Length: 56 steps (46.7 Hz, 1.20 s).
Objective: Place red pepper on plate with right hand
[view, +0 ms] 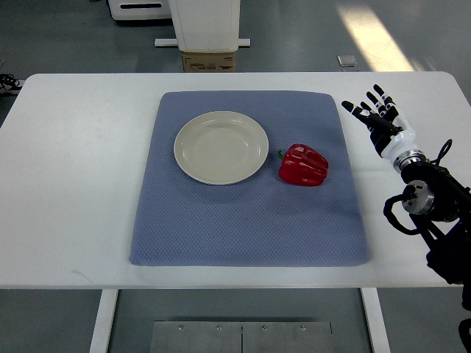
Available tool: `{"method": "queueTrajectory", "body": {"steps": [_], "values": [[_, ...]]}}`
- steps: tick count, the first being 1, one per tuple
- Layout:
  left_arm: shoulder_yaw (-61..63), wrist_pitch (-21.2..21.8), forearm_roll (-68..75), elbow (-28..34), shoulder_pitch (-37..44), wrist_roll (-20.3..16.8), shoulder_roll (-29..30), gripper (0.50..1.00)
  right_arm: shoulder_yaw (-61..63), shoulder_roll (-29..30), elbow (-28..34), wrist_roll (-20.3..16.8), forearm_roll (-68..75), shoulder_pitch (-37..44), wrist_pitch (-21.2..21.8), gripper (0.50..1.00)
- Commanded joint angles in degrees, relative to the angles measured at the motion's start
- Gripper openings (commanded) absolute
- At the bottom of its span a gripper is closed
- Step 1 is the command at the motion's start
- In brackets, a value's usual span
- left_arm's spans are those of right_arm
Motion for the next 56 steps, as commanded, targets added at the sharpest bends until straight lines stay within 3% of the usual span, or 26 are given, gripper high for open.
{"method": "queueTrajectory", "body": {"steps": [1, 56], "values": [[0.0, -0.04, -0.01, 0.0, 0.0, 0.0, 0.0, 1.0, -0.49, 0.08, 0.08, 0.2, 0.0, -0.08, 0.06, 1.0], [0.0, 0.05, -0.01, 0.0, 0.27, 0.0, 0.0, 1.0, -3.92, 0.52, 0.35, 1.79, 0.0, 0.18, -0.02, 1.0]]}}
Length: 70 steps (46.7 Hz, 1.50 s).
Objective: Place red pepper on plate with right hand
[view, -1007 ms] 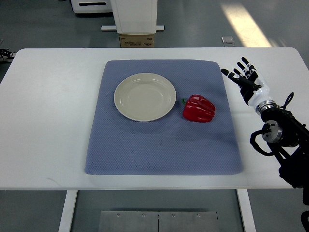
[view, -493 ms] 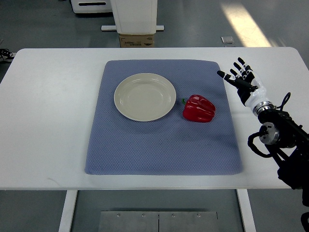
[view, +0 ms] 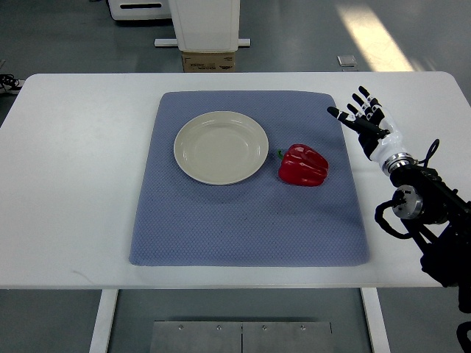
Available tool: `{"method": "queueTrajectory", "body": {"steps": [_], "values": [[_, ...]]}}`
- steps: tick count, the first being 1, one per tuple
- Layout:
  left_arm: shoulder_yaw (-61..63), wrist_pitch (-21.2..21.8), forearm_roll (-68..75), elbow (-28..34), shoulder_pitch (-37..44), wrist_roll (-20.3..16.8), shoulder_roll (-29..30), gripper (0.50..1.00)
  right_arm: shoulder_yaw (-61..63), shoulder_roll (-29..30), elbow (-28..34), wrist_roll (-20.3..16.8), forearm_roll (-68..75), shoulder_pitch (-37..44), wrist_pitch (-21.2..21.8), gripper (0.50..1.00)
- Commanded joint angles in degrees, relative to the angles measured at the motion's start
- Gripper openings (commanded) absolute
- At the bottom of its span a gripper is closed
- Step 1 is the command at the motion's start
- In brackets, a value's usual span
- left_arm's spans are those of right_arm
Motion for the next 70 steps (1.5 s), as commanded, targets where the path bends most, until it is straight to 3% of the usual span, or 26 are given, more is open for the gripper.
{"method": "queueTrajectory", "body": {"steps": [1, 53, 70], "values": [[0.0, -0.01, -0.03, 0.0, 0.0, 0.0, 0.0, 1.0, -0.08, 0.0, -0.06, 0.0, 0.0, -0.11, 0.0, 1.0], [0.0, -0.01, 0.06, 0.0, 0.0, 0.0, 0.0, 1.0, -2.54, -0.88, 0.29, 1.94, -0.18, 0.07, 0.27, 1.0], [0.0, -0.01, -0.03, 0.0, 0.0, 0.0, 0.0, 1.0, -10.01, -6.32, 4.42, 1.94, -0.18, 1.56, 0.27, 0.998]]}}
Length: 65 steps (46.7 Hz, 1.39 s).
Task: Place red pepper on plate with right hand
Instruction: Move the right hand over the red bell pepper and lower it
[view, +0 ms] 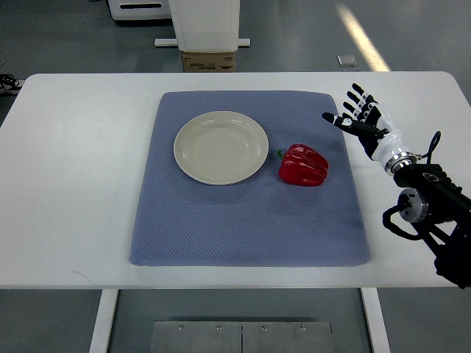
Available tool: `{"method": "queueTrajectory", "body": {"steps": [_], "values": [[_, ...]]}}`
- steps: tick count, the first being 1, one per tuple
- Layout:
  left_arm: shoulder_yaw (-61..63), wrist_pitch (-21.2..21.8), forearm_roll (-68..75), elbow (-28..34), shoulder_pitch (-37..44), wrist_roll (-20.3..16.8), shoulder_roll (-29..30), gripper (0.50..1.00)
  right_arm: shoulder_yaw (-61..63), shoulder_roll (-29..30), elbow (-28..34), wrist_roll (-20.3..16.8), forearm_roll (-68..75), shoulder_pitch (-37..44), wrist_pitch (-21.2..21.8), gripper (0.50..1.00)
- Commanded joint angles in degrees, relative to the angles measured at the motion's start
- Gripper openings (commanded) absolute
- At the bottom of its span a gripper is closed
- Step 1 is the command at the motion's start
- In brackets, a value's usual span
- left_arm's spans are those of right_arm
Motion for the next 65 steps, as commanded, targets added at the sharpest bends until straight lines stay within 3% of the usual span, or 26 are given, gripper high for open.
{"method": "queueTrajectory", "body": {"steps": [1, 21, 33, 39, 65], "values": [[0.0, -0.01, -0.06, 0.0, 0.0, 0.0, 0.0, 1.0, -1.97, -1.48, 1.05, 0.07, -0.03, 0.7, -0.02, 0.998], [0.0, -0.01, 0.03, 0.0, 0.0, 0.0, 0.0, 1.0, -23.5, -9.83, 5.79, 5.08, -0.73, 10.37, -0.2, 1.0], [0.0, -0.01, -0.06, 0.0, 0.0, 0.0, 0.0, 1.0, -28.16, -10.1, 6.5, 5.35, -7.67, 12.04, -0.11, 0.998], [0.0, -0.01, -0.06, 0.0, 0.0, 0.0, 0.0, 1.0, -31.41, -10.63, 7.46, 7.19, -10.4, 13.45, -0.2, 0.998], [0.0, -0.01, 0.03, 0.0, 0.0, 0.0, 0.0, 1.0, -40.38, -11.24, 8.79, 7.37, -14.62, 19.16, -0.55, 0.985]]}}
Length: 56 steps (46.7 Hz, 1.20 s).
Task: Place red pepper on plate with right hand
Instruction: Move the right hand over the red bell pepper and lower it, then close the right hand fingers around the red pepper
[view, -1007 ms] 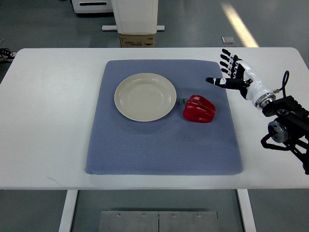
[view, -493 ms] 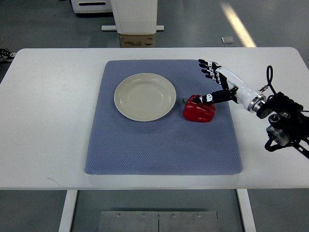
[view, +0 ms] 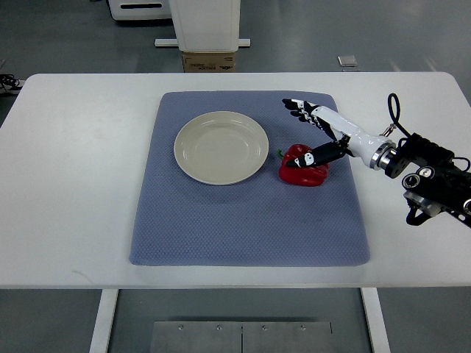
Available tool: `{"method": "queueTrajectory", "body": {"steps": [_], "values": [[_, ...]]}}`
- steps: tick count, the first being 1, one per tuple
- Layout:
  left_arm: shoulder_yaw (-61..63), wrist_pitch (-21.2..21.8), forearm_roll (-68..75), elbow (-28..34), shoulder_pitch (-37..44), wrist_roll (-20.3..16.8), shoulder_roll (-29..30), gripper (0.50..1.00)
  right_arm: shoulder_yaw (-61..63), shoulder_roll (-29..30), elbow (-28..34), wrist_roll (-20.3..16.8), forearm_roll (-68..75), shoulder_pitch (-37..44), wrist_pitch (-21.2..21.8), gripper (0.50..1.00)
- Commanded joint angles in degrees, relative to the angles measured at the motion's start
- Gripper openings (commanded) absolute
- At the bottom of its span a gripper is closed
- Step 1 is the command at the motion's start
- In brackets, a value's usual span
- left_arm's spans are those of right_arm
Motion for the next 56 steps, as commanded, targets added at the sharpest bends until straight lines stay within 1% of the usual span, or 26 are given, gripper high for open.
{"method": "queueTrajectory", "body": {"steps": [1, 15, 22, 24, 33, 36, 56], "values": [[0.0, -0.01, -0.04, 0.0, 0.0, -0.02, 0.0, 1.0, -0.85, 0.0, -0.12, 0.03, -0.15, 0.37, -0.05, 0.985], [0.0, -0.01, -0.04, 0.0, 0.0, -0.02, 0.0, 1.0, -5.77, 0.0, -0.3, 0.21, -3.4, 2.91, -0.22, 0.981], [0.0, -0.01, -0.04, 0.0, 0.0, -0.02, 0.0, 1.0, -7.53, 0.0, -0.56, 0.03, -4.28, 3.62, -1.36, 0.981], [0.0, -0.01, 0.05, 0.0, 0.0, -0.02, 0.0, 1.0, -7.88, 0.0, -0.65, 0.03, -4.28, 3.62, -1.63, 0.968], [0.0, -0.01, -0.04, 0.0, 0.0, -0.02, 0.0, 1.0, -8.59, 0.09, -1.79, 0.03, -4.72, 3.35, -1.81, 0.943], [0.0, -0.01, 0.05, 0.0, 0.0, -0.02, 0.0, 1.0, -8.85, 0.09, -2.32, 0.03, -4.72, 3.35, -1.81, 0.926], [0.0, -0.01, 0.05, 0.0, 0.0, -0.02, 0.0, 1.0, -10.35, 0.09, -3.37, 0.03, -5.16, 3.09, -1.81, 0.924]]}}
